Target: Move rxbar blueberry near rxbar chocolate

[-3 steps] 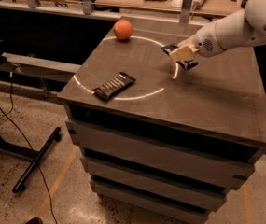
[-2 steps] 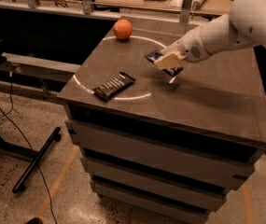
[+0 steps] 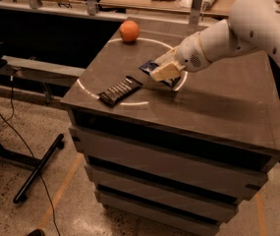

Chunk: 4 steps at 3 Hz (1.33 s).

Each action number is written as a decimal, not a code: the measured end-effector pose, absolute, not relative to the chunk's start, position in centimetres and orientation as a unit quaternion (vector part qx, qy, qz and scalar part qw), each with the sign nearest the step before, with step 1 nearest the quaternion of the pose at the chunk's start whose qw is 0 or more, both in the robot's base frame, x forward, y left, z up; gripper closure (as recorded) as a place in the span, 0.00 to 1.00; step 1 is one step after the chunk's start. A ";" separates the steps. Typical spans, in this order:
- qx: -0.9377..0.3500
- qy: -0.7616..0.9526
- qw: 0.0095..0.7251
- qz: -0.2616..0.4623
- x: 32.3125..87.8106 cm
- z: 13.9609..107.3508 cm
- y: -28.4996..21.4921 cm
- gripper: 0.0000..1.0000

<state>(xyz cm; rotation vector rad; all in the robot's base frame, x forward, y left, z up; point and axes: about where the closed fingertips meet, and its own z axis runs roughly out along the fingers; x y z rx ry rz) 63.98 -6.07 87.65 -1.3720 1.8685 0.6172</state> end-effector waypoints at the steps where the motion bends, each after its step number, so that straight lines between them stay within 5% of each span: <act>1: -0.537 0.729 0.359 0.229 63.8 86.9 -5.8 0.45; 3: -0.508 0.755 0.368 0.193 65.3 86.1 -7.2 0.00; 4: -0.458 0.781 0.390 0.165 67.8 86.6 -10.6 0.00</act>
Offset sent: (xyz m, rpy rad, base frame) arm 0.0077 -0.0097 -0.0116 -0.0471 -0.0305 -0.0793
